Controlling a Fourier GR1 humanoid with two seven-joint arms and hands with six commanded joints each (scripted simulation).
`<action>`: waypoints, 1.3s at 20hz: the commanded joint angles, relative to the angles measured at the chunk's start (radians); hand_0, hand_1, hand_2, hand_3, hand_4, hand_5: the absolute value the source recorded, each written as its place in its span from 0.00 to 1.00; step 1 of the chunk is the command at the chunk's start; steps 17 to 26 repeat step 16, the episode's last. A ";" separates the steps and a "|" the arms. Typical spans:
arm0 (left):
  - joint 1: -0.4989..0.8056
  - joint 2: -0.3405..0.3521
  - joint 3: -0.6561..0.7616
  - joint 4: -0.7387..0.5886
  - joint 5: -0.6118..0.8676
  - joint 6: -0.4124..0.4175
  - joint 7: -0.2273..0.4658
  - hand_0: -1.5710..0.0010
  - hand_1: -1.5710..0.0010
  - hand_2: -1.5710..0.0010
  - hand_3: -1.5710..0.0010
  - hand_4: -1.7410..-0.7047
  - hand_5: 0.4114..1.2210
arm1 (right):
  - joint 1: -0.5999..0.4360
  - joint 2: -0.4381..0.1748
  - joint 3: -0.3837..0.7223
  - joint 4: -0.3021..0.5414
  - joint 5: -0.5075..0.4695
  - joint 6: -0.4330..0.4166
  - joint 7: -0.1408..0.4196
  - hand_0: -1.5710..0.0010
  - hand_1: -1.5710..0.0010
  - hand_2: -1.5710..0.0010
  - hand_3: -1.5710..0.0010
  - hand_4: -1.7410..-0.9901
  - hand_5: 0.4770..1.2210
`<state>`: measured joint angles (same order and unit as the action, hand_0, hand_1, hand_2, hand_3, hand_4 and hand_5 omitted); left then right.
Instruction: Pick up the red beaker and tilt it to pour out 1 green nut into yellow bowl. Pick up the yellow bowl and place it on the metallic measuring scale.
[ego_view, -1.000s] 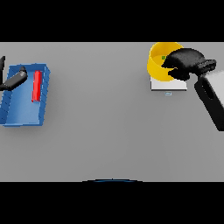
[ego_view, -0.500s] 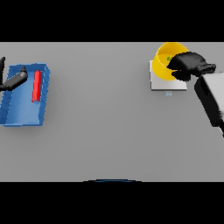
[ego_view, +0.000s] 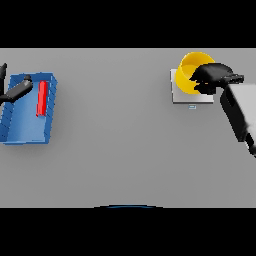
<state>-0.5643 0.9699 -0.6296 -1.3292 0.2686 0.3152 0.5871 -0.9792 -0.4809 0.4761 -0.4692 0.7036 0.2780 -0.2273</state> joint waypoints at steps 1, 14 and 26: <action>-0.003 0.000 -0.002 -0.001 -0.002 -0.002 0.004 1.00 1.00 1.00 1.00 0.90 0.41 | -0.005 -0.007 -0.004 0.007 -0.006 0.014 0.002 0.03 0.14 0.14 0.42 0.19 0.88; -0.024 -0.014 -0.002 0.029 -0.004 -0.009 0.019 1.00 1.00 1.00 1.00 0.89 0.40 | -0.053 0.023 0.015 0.118 0.025 0.032 -0.061 0.95 0.95 0.89 0.75 0.55 0.35; -0.027 -0.023 -0.001 0.048 -0.004 -0.014 0.003 1.00 1.00 1.00 1.00 0.89 0.40 | -0.061 0.030 0.021 0.134 0.035 0.024 -0.064 0.97 0.97 0.93 0.78 0.58 0.34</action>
